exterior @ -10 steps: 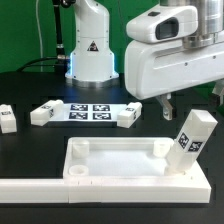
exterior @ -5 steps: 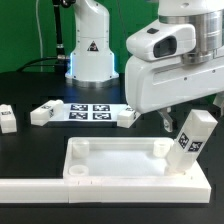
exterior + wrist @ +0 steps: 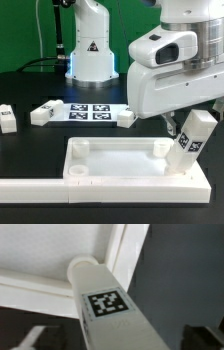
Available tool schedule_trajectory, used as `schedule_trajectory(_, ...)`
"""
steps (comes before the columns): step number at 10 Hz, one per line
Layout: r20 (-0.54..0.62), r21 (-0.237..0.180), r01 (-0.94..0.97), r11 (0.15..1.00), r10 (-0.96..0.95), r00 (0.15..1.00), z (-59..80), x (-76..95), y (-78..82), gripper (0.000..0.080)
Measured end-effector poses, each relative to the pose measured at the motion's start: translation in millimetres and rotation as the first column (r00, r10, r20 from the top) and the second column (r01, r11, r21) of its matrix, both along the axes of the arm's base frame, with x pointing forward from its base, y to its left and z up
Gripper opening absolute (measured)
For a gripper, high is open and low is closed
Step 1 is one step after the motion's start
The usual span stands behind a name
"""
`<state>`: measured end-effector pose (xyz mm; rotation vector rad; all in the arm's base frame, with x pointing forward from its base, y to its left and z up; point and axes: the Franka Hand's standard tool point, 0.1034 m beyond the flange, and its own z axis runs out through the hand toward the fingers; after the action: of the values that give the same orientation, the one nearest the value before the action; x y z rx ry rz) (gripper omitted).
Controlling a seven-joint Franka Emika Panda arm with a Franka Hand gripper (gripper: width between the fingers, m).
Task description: Assemble desk
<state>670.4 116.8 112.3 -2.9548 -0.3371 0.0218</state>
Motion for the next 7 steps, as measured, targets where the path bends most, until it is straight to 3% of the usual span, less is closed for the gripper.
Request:
schedule_trajectory(1,0.0,0.0,-0.002,1.0,0.002,1.0,0.0,0.0,-0.1,0.0378)
schedule_trajectory(2,-0.005,-0.011,0.033,0.999,-0.033,0.999,-0.8,0.4,-5.0,0.0378)
schedule_trajectory(3,-0.017,-0.019,0.123,0.992,-0.123,0.992,-1.1,0.7,-7.5,0.0329)
schedule_trajectory(7,-0.041,-0.035,0.36,0.932,-0.362,0.931,-1.2,1.9,-13.2,0.0328)
